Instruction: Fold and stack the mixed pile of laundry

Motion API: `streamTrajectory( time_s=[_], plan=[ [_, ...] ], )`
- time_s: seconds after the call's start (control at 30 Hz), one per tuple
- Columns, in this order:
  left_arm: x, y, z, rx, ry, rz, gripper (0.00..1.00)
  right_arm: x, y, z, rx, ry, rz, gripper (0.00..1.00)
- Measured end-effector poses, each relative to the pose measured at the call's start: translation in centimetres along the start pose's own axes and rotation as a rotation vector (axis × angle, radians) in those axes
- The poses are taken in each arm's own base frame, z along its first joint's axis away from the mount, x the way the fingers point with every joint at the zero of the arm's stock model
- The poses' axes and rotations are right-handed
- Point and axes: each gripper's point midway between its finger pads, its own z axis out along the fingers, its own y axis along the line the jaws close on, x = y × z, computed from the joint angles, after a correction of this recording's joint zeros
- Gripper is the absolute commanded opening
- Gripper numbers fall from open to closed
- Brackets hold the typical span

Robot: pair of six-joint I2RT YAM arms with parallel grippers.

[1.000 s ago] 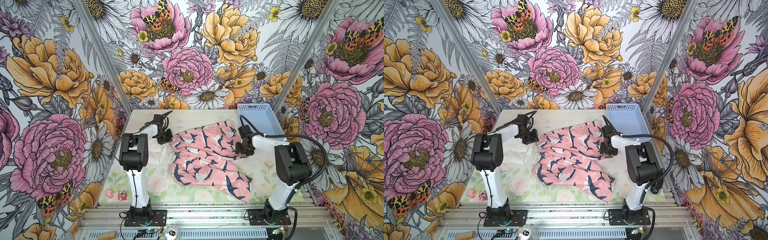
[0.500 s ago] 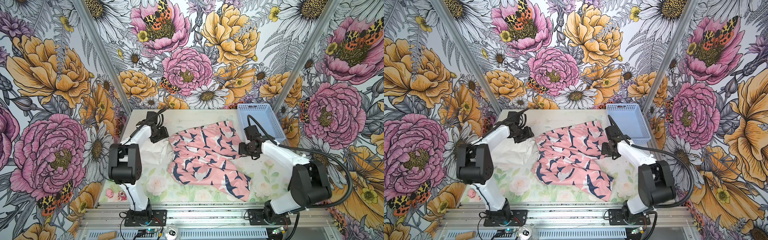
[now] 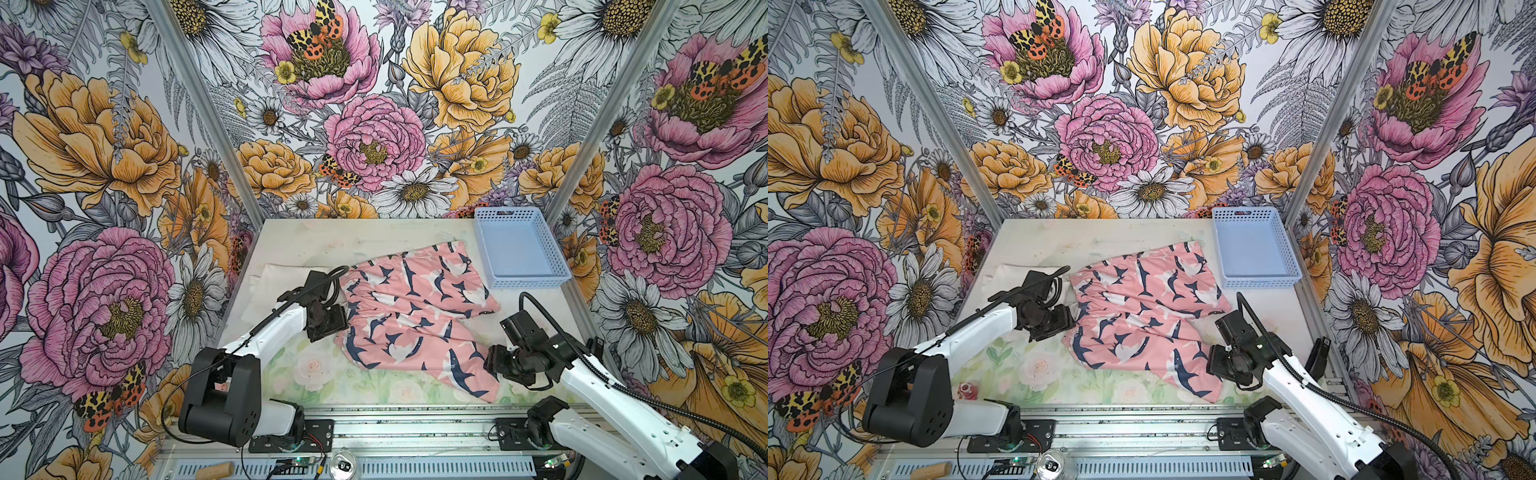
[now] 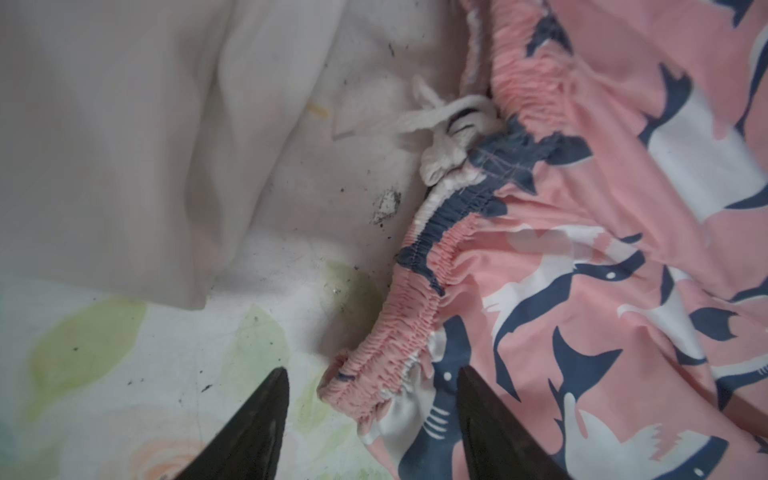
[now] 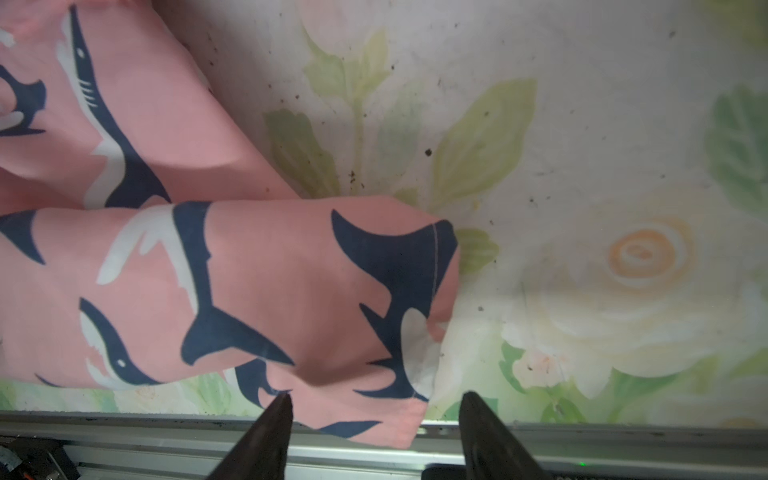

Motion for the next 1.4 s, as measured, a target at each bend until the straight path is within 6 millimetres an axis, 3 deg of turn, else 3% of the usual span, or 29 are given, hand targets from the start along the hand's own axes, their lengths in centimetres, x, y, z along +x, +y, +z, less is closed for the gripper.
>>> streamTrajectory(
  time_s=[0.17, 0.27, 0.3, 0.43, 0.67, 0.77, 0.87, 0.97, 1.13, 1.23, 1.4],
  plan=[
    [0.2, 0.0, -0.7, 0.017, -0.028, -0.013, 0.66, 0.8, -0.6, 2.3, 0.008, 0.033, 0.045, 0.44],
    [0.2, -0.1, -1.2, 0.029, -0.048, -0.018, 0.65, 0.4, -0.5, 2.4, 0.002, 0.008, 0.048, 0.09],
    [0.2, -0.1, -1.2, 0.031, -0.050, -0.021, 0.65, 0.1, -0.4, 2.3, -0.005, -0.008, 0.052, 0.01],
    [0.5, 0.2, -0.9, 0.027, -0.043, -0.029, 0.65, -0.9, 0.2, 1.6, -0.023, -0.053, 0.049, 0.00],
    [0.7, 0.1, -0.9, 0.027, -0.041, -0.024, 0.64, -4.4, 2.6, -2.4, -0.073, -0.147, 0.021, 0.00],
    [1.0, -0.2, -0.7, 0.032, -0.036, -0.003, 0.63, -8.3, 3.7, -5.4, -0.073, -0.219, 0.017, 0.00],
    [1.7, -1.1, -0.3, 0.043, -0.024, 0.044, 0.62, -11.7, 4.1, -7.2, -0.055, -0.280, -0.001, 0.00],
    [2.3, -2.0, 0.7, 0.048, 0.001, 0.092, 0.60, -13.7, 4.1, -6.8, -0.016, -0.275, -0.026, 0.00],
    [3.6, -2.9, 2.1, 0.060, 0.032, 0.147, 0.56, -15.5, 4.1, -5.2, 0.027, -0.229, -0.057, 0.00],
    [4.1, -3.1, 2.8, 0.060, 0.050, 0.167, 0.41, -16.1, 4.2, -4.7, 0.032, -0.223, -0.069, 0.00],
    [4.6, -2.8, 3.7, 0.048, 0.072, 0.172, 0.03, -16.6, 4.2, -4.8, 0.026, -0.231, -0.078, 0.00]
  ],
)
